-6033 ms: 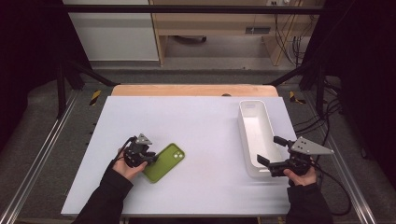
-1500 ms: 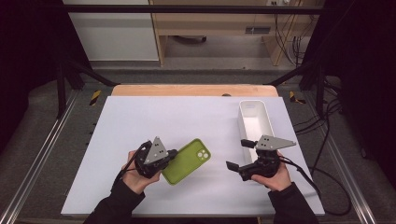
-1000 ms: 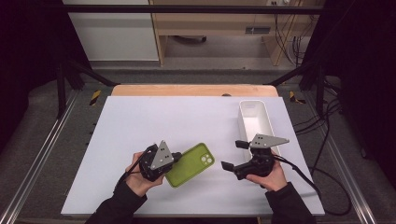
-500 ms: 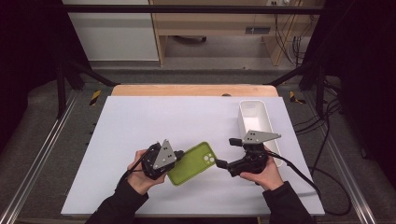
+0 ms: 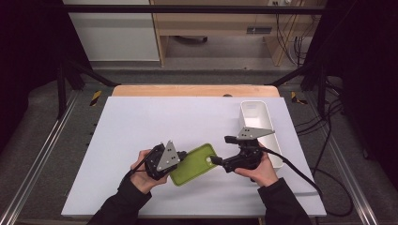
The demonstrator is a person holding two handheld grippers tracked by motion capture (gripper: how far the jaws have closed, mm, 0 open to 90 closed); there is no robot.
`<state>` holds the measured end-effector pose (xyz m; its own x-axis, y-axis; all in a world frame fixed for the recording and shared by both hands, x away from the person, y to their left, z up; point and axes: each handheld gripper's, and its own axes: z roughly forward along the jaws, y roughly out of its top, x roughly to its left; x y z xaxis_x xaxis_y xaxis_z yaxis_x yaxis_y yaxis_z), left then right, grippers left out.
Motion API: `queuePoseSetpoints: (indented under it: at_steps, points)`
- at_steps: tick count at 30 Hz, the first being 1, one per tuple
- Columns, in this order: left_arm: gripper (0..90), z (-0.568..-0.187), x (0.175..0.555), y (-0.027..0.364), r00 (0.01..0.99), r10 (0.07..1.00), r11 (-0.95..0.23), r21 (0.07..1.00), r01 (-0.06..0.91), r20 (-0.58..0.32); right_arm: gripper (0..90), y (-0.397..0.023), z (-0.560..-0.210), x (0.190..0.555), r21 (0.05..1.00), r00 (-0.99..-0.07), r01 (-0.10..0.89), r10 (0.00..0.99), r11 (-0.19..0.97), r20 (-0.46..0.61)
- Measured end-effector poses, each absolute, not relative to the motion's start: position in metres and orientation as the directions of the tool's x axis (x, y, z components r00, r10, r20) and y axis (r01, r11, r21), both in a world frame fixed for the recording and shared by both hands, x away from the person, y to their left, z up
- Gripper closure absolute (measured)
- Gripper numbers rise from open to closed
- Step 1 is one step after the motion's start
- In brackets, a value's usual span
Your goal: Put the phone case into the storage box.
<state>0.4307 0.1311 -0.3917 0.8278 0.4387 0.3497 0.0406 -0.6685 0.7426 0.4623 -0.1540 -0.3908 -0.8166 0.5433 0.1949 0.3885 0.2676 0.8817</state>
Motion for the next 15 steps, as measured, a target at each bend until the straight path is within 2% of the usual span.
queuePoseSetpoints:
  at_steps: [7,15]
  points:
    - [88.0,-0.394,0.4269,0.1287,0.826,0.425,-0.68,0.733,0.021,0.37,5.1,-0.1503,-0.3961,0.4619,0.866,-0.812,0.412,0.545,0.283,0.208]
    - [88.0,-0.3925,0.4213,0.1221,0.825,0.404,-0.689,0.725,-0.01,0.395,11.6,-0.148,-0.4,0.4632,0.841,-0.811,0.448,0.534,0.303,0.24]
